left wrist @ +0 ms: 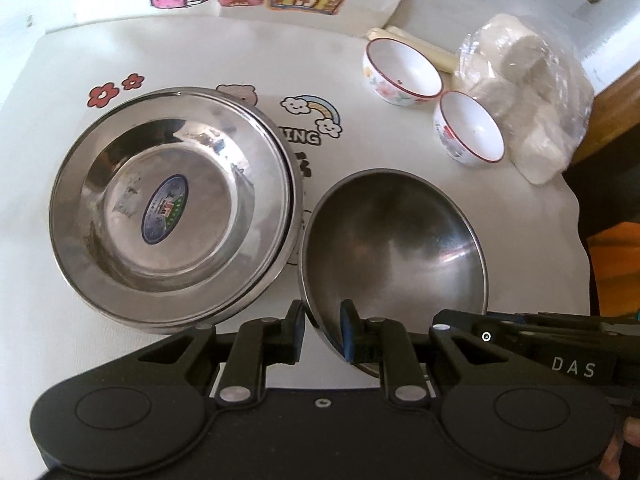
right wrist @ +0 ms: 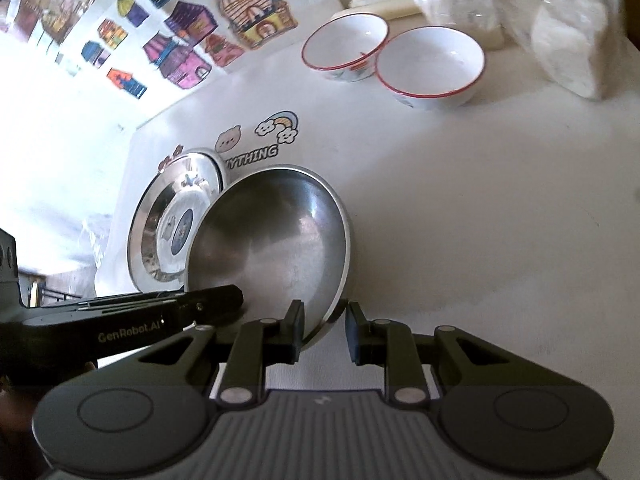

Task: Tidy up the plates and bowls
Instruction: 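Carry the steel bowl with both grippers and set it beside the plate stack, then open both grippers and move toward the white red-rimmed bowls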

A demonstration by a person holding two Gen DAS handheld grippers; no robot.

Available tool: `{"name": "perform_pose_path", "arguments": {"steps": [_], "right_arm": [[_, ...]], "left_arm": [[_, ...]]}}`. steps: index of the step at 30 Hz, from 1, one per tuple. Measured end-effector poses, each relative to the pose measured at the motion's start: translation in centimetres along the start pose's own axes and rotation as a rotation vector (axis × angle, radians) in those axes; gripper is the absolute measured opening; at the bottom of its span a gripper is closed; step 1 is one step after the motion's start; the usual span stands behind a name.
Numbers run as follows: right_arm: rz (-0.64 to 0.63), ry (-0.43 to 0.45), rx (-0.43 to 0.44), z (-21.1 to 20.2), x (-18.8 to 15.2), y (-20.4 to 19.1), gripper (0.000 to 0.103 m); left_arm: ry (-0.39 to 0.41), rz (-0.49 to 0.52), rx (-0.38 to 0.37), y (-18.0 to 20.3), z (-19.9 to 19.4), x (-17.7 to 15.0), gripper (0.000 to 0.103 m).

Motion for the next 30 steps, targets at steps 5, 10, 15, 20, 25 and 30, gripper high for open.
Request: {"name": "perform_pose_path", "arguments": {"steps": [5, 10, 15, 20, 25, 30], "right_arm": [[-0.016, -0.007, 0.003, -0.1, 0.3, 0.5, 0.025], [-0.007, -0.011, 0.002, 0.1, 0.7, 1.3, 0.025], [-0.006, -0.012, 0.011, 0.2, 0.8, 1.6, 0.025], [-0.009, -0.014, 0.023, 0.3, 0.8, 1.6, 0.026], [-0.012, -0.007, 0.025, 0.2, 1.0, 1.7, 0.032], [-0.003, 0.003, 0.035, -0.1, 1.0, 1.9, 0.037]], "left_arm": [[-0.002, -0.013, 0.011, 0.5, 0.4, -0.1, 0.02], [-0.006, -0.003, 0.015, 1.2, 1.1, 0.2, 0.02], [-0.009, -0.001, 0.02, 1.4, 1.5, 0.3, 0.022], [-0.008, -0.011, 0.025, 1.5, 1.5, 0.3, 0.024], [-0.006, -0.024, 0.027, 1.3, 1.5, 0.2, 0.027], [-0.002, -0.035, 0.028, 1.1, 1.1, 0.3, 0.038]]}}
Point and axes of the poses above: each gripper's, at about its wrist camera, not at the fingertips, and z roughly the way its jaws point, y to its right, x to its top, the point moved 7 cm from there along z, roughly the way its jaws point, and after that the axes turned 5 degrees about -x, right-handed, at the moved point
